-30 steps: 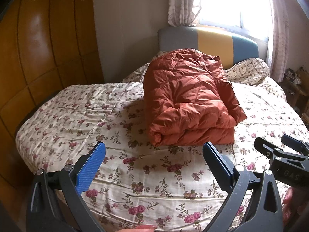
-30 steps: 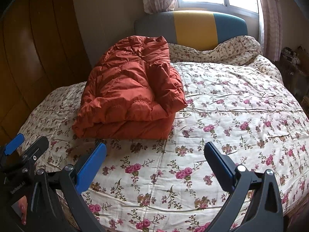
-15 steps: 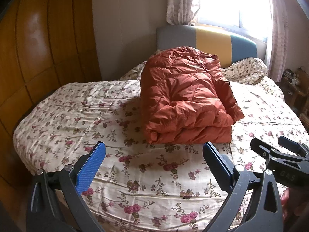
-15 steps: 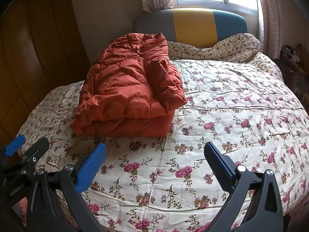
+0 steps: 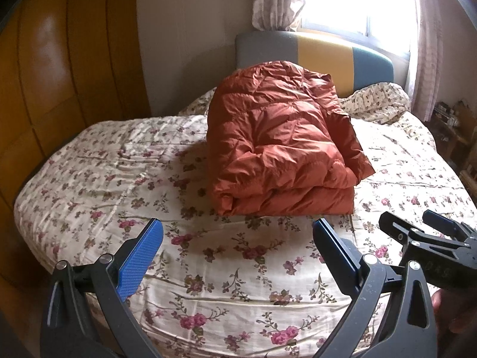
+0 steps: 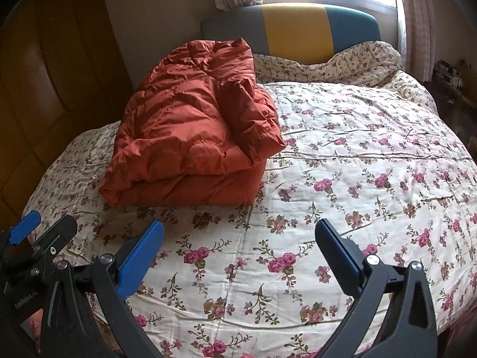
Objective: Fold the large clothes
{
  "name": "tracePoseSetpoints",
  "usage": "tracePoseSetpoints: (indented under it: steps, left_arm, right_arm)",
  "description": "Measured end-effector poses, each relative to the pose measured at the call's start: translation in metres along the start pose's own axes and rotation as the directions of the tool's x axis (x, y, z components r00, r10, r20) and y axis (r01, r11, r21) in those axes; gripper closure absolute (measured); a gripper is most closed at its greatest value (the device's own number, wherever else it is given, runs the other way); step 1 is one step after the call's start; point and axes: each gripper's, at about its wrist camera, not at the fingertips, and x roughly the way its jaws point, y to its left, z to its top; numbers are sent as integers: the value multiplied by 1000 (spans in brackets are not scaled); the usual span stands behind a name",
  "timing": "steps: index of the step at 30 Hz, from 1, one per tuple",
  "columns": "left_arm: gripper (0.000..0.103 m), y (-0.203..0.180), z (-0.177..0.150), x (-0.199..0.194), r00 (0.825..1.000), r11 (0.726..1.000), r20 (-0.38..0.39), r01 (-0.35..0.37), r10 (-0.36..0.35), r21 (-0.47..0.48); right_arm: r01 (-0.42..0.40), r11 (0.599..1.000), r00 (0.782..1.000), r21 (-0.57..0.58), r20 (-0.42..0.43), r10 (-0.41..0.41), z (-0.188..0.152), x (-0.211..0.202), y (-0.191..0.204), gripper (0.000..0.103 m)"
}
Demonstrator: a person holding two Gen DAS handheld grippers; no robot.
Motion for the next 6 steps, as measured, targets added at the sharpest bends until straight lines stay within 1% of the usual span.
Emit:
tracePoseSetpoints:
  steps: [4,6]
  left_arm:
    - [3,0,0,14,999,1000,-38,0,0,3]
    - [3,5,1,23,998,1000,-65,2,-3,-17]
  right_arm:
    - [12,1000,1000,10,-16,-12,1,10,-7,2]
    - [26,999,999,28,-31,-25,3,18,-15,2]
